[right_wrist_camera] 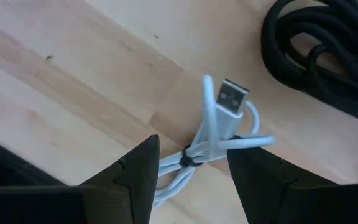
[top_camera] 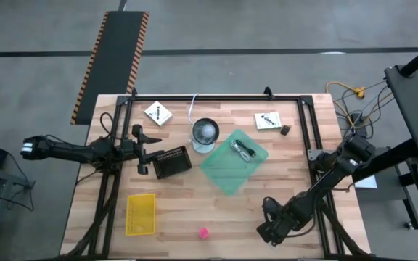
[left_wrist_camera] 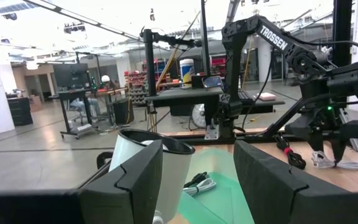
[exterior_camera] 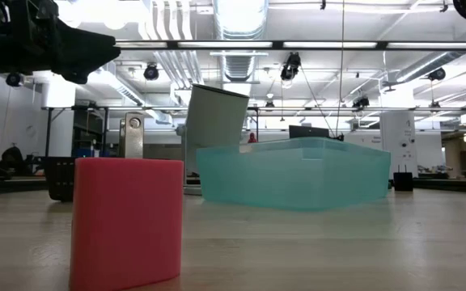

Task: Pick and place items into bin
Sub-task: Put the white charger cable into the green bin

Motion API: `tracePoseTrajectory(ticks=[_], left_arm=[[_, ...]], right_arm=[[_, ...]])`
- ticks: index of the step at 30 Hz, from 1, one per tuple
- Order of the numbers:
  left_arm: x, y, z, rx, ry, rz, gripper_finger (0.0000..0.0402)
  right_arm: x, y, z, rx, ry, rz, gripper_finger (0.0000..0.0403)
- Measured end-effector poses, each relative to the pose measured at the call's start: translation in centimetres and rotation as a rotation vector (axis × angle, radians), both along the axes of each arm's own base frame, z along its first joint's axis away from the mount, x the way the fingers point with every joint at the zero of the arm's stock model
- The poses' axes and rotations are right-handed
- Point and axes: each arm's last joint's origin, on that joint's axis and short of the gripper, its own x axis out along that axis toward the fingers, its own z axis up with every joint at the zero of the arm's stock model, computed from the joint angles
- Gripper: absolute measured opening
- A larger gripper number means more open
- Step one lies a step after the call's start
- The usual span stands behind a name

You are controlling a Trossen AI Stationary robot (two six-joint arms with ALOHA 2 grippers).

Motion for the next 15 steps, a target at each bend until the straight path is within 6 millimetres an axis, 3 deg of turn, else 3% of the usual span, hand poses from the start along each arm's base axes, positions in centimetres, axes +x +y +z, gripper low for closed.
tracePoseTrajectory(ticks=[15], left_arm=[[0.0,0.0,0.1,0.0,-0.005,0.0,0.0183]], right_arm=[[0.2,0.4,-1.9,-0.004,0.07,0.005,0.0175]])
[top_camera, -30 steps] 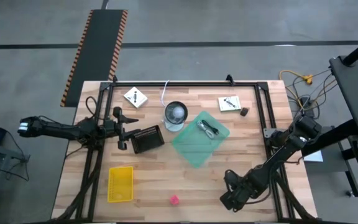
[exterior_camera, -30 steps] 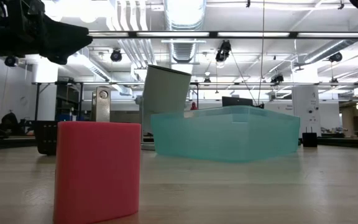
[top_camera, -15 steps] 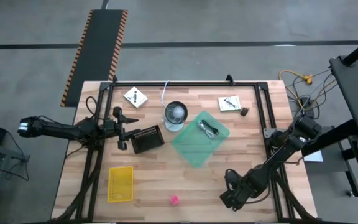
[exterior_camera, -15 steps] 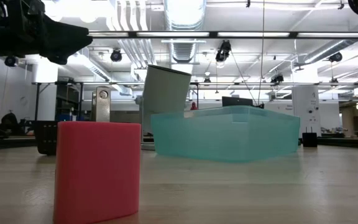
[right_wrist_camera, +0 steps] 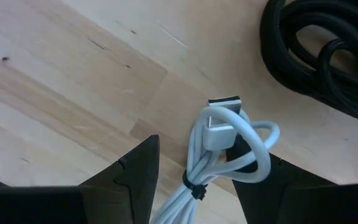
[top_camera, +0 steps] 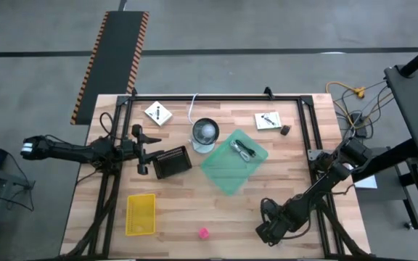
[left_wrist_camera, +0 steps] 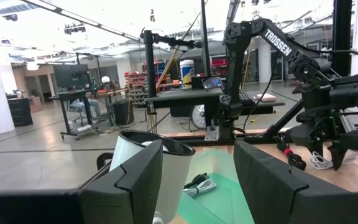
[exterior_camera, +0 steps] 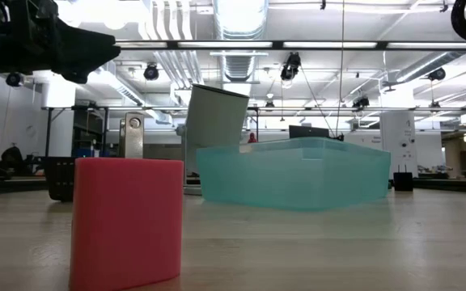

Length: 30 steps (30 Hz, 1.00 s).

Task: Pick and place items into bin
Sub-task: Put the white charger cable into the green bin

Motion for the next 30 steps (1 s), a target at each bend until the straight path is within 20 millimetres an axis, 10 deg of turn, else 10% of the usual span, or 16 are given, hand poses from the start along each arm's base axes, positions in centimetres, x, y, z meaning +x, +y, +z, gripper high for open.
tracePoseTrajectory(ticks=[30], left_arm=[[0.02,0.0,-0.05,0.0,0.005,0.0,0.0183]], right_arm=[[-0.09,0.1,-0.02,0.021,-0.01,0.152,0.0035]])
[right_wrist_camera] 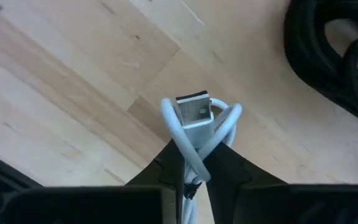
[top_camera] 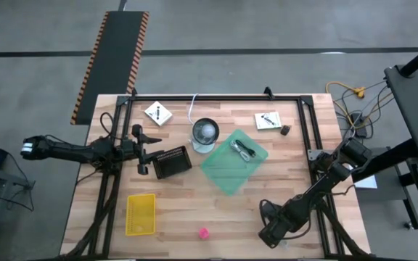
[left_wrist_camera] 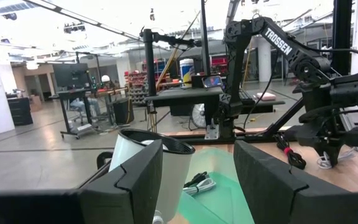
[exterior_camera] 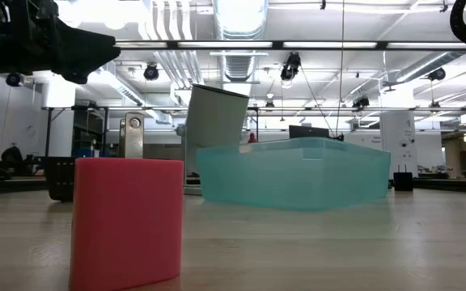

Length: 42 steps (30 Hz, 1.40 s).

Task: Pick and place items into bin
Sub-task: Put the white charger cable into the green bin

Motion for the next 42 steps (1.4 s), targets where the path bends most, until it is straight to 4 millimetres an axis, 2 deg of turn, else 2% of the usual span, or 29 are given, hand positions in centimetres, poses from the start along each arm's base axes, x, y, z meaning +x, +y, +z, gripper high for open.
tracePoseTrajectory(ticks=[8,13,20,32,42], left_arm=[[0.0,0.0,0.0,0.0,0.0,0.0,0.0183],[0.0,0.0,0.0,-0.001,-0.001,0.0,0.0183],[0.0,0.0,0.0,-0.002,-0.003,0.0,0.0183],[0.0,0.0,0.0,-0.002,-0.001,-0.001,0.0183],[0.0,0.0,-0.1,0.0,0.003,-0.001,0.0183]], right_arm=[[0.5,0.0,0.1,-0.041,-0.112,0.095,0.0034],[1.3,-0.1,0.5,-0.123,-0.279,0.095,0.0033],[2.6,-0.6,1.8,-0.152,-0.441,0.236,0.0033],[5.3,-3.4,2.7,-0.163,-0.515,0.44,0.0033],[6.5,-6.3,4.9,-0.151,-0.59,0.569,0.0033]])
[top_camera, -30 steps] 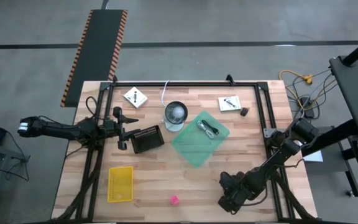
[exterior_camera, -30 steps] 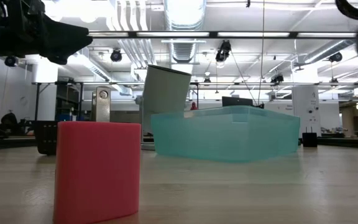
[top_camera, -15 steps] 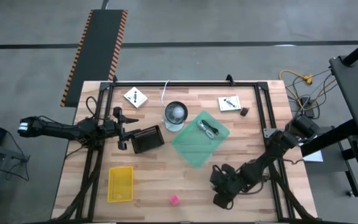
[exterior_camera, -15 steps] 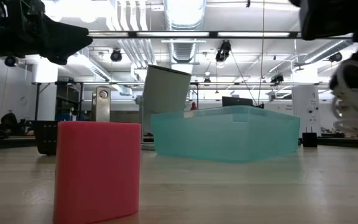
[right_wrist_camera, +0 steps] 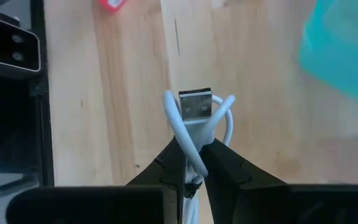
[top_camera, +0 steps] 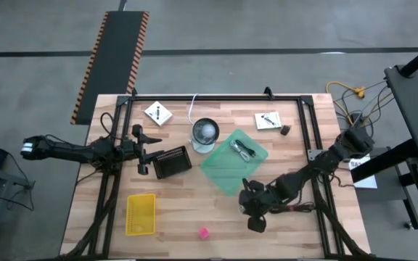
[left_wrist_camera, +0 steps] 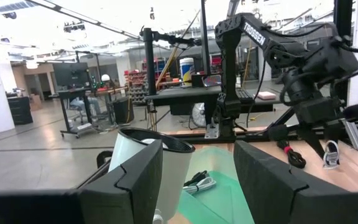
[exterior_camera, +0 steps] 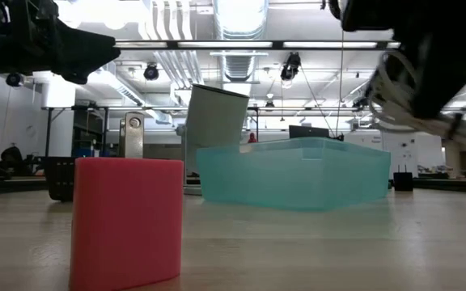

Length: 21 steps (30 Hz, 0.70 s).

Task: Pick and place items into bin
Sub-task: Put the white charger cable into the green bin

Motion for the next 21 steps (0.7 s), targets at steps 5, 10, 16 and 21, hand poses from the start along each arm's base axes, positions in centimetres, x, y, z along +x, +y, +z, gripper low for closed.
tracePoseTrajectory(ticks=[5,10,16,21], left_arm=[[0.0,0.0,0.0,0.001,-0.001,0.001,0.0183],[0.0,0.0,0.0,0.007,0.0,0.002,0.0183],[0.0,0.0,0.0,0.082,0.013,0.012,0.0183],[0.0,0.0,-0.1,0.082,0.02,0.012,0.0183]], right_arm=[[0.5,-1.7,1.3,-0.016,-0.053,0.041,0.0033],[1.3,-3.9,2.0,-0.061,-0.094,0.055,0.0033],[2.0,-6.9,1.8,-0.044,-0.046,0.022,0.0033],[2.3,-9.7,1.5,-0.012,0.015,-0.041,0.0033]])
